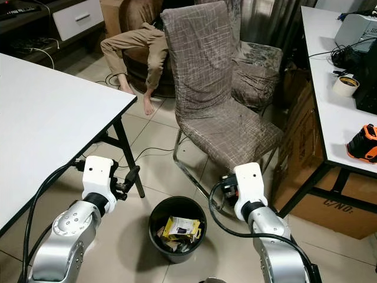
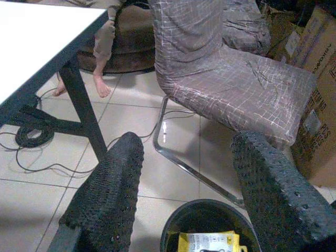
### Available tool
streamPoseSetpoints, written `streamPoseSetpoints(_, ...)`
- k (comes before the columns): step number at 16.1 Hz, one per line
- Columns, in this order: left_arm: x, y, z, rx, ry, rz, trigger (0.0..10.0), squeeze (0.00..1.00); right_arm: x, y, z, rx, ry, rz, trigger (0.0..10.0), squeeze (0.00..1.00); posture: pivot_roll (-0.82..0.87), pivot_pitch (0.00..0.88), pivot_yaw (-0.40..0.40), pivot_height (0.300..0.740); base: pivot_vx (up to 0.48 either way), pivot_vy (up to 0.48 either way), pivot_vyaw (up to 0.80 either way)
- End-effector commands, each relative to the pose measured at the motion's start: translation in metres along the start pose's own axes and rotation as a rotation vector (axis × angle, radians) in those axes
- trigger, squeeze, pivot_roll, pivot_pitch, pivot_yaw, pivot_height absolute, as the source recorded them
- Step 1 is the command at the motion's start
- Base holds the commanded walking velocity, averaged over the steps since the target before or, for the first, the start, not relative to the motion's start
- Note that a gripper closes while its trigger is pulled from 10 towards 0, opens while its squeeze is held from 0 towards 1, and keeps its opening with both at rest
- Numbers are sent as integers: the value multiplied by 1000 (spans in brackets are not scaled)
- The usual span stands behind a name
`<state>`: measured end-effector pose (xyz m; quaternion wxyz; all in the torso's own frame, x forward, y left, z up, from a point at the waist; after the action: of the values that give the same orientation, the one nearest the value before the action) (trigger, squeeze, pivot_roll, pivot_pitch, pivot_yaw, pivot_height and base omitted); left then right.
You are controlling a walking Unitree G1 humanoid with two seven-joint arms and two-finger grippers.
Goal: Picking trash to rubbish bin
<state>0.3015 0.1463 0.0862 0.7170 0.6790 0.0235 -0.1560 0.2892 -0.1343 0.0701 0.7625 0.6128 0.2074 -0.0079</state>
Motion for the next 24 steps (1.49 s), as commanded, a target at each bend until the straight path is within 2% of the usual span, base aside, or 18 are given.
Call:
streamPoseSetpoints(1, 1, 6, 6, 29, -22, 5, 10000, 0, -1, 0, 2, -5, -7, 6, 10000, 0, -172, 0, -33, 740, 0, 0, 0)
streamPoseSetpoints(6, 2, 8, 9, 43, -30, -8, 10000, 0, 0, 0, -4, -19, 23, 4, 10000, 0, -160, 0, -38, 740, 0, 0, 0)
streamPoseSetpoints(13, 2, 7, 10, 56, -36, -15, 10000, 0, 2, 1, 0, -2, -6, 8, 10000, 0, -172, 0, -22, 740, -263, 0, 0)
streamPoseSetpoints(24, 2, 12, 4, 62, -23, -6, 10000, 0, 7, 2, -3, 5, 2, 10, 10000, 0, -156, 0, -28, 740, -287, 0, 0)
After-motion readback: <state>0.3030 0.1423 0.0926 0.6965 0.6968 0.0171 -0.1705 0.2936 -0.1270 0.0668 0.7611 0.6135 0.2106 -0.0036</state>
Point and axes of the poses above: a point about 5 cm out from each wrist's last joint towards the gripper, its own x axis pointing out of the wrist towards the gripper, its own y axis along the axis of the wrist's last joint, z = x × y, the point moved 5 cm from there along x, pointing out of the wrist towards the gripper, and after that the axes turned 7 degrees about -x, right-handed, at the moved point
